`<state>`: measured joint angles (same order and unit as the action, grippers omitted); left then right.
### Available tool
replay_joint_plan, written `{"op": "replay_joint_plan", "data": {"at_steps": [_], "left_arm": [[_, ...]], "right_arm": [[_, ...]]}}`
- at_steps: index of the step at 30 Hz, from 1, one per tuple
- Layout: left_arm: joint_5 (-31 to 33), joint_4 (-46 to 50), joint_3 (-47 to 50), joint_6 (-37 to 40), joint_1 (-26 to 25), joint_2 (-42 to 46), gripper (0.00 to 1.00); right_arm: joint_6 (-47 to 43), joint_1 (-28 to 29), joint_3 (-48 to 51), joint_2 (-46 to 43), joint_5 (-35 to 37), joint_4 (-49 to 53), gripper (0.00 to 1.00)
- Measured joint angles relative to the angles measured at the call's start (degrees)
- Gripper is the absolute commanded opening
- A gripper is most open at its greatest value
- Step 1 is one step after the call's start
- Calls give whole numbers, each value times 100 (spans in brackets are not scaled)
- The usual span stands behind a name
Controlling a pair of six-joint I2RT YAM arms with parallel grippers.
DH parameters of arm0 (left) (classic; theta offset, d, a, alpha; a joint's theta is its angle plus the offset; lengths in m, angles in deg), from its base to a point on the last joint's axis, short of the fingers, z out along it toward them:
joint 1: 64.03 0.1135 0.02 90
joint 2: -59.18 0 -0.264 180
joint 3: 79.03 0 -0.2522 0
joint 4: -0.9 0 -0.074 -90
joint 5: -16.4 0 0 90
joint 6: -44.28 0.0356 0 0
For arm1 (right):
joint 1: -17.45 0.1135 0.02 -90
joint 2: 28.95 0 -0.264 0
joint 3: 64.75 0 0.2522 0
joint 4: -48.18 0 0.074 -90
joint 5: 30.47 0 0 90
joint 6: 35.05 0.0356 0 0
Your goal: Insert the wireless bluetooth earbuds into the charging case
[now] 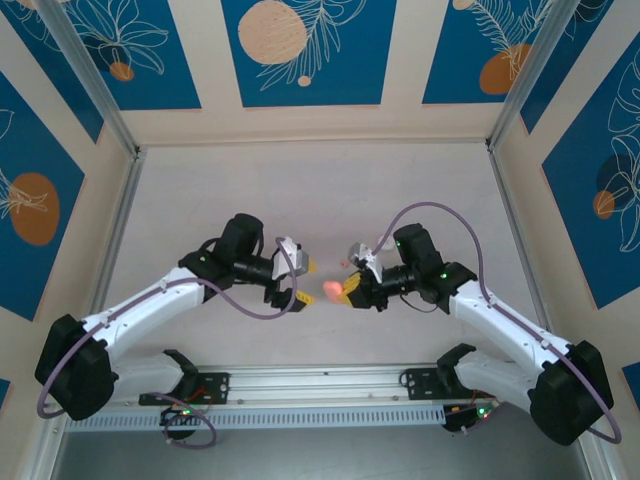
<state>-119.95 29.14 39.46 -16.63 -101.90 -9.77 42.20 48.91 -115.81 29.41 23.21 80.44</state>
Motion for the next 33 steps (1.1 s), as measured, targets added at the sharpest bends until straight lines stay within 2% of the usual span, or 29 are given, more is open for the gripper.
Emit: {"op": "replay_joint_plan", "data": {"at_steps": [6,13,22,33], "left_arm": [[-173,960,-619,841,0,-151,67],[-210,1751,-765,1471,-2,-422,56],[-160,2262,-988,1775,-68,-713,41],[-142,2393,-1019,1849,-116,-743,23]], "right_arm": [[-966,216,-240,164,-120,195,14],[-1633,549,-673,695,-118,426,14],[-1950,723,-1003,1128,-103,507,14],[-1989,748,-1047,1204,-98,514,14]]}}
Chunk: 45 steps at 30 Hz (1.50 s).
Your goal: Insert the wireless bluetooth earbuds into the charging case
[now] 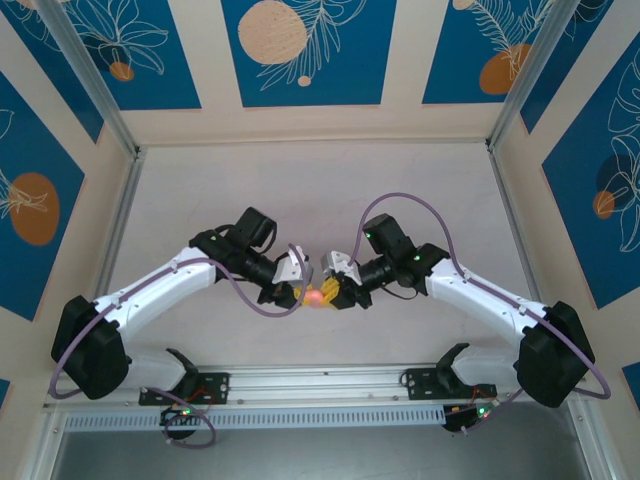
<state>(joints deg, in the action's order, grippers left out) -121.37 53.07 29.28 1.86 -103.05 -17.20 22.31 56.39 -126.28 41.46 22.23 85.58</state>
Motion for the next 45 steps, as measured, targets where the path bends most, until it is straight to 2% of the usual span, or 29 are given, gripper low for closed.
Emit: {"op": "replay_joint_plan", "data": {"at_steps": [5,8,15,22,28,36,41,45], "left_arm": [[28,-42,0,-4,0,0,21],[15,-363,55,-140,0,11,22],[-28,-2343,1281,-1220,35,496,22],[-87,-4426,2138,-2413,55,702,23],[-168,-5724,2400,-3189,55,688,23],[-361,-6832,2575,-3805,55,511,23],[-487,-7329,2647,-4072,57,385,23],[-590,-7729,2680,-4286,61,295,23]], "right_arm": [[22,-13,0,-33,81,-2,18],[225,-144,240,-310,155,-321,32],[979,-726,1412,-1794,149,-1683,48],[1523,-833,1784,-2140,98,-2461,54],[1814,-826,1838,-2028,-9,-2830,55],[1875,-815,1843,-1912,-48,-3045,53],[1873,-815,1843,-1838,-68,-3067,47],[1878,-817,1843,-1731,-144,-3086,38]]}}
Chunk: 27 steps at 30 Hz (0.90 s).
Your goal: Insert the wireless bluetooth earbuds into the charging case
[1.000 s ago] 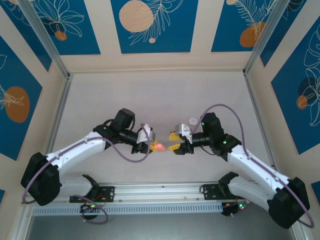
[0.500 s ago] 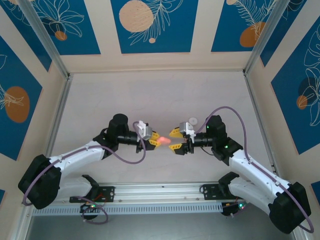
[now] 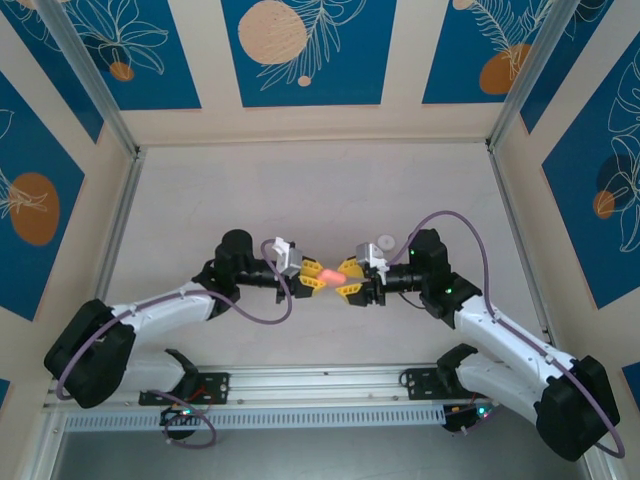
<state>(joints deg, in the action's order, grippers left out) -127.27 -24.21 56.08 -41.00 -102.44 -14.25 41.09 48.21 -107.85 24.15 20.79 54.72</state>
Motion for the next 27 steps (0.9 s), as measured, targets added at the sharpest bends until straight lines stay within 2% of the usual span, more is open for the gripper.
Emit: {"op": "replay_joint_plan", "data": {"at_steps": [3,5,10,14,19,22,27], "left_arm": [[-140,-251,26,-149,-2,-68,24],[-190,-330,48,-186,7,-85,29],[-157,-236,52,4,7,-57,51],[-17,813,2,651,4,271,57],[201,2524,-437,1681,4,721,57],[234,2914,-509,1930,4,822,54],[247,3038,-490,1963,4,807,48]], "right_arm": [[-39,-4,-4,42,-11,-13,23],[-70,-9,-11,39,-26,2,17],[-273,-4,-125,39,-52,343,15],[-680,22,-487,44,63,1038,15],[-1222,221,-984,170,391,1805,15],[-1432,339,-1075,317,472,2024,15],[-1563,498,-1104,601,474,2098,15]]}}
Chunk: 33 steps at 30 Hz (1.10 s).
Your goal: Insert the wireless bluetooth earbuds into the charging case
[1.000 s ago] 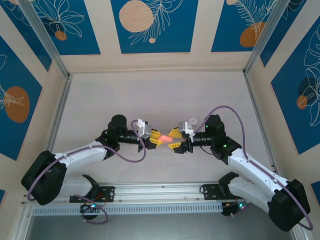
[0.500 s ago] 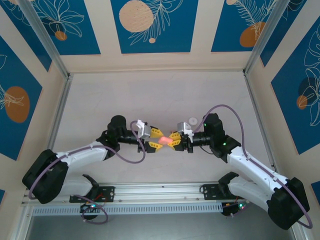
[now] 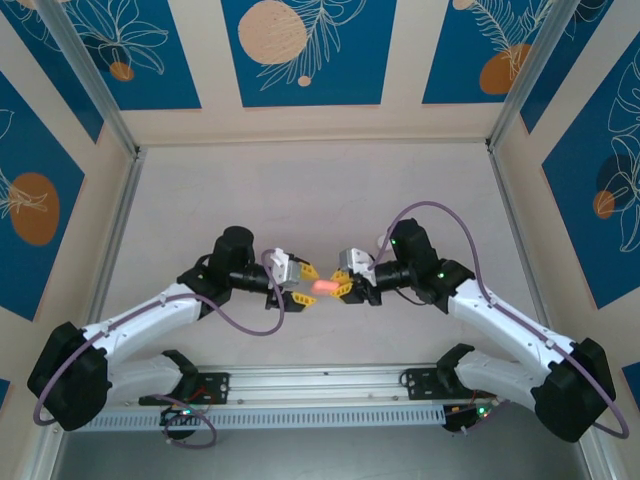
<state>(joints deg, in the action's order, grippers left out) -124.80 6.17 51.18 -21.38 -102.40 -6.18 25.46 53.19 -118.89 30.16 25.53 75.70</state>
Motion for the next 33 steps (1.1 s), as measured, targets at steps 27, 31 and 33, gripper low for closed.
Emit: {"op": "replay_joint_plan", "data": {"at_steps": [27,31,33], "left_arm": [[-13,2,28,-125,11,-85,19],[46,2,28,-116,11,-81,19],[70,2,28,-96,11,-81,19]], "right_arm": [[199,46,-76,260,-50,-481,40],[315,-22,-74,256,-48,-555,40],[369,-55,-74,249,-46,-562,40]]}}
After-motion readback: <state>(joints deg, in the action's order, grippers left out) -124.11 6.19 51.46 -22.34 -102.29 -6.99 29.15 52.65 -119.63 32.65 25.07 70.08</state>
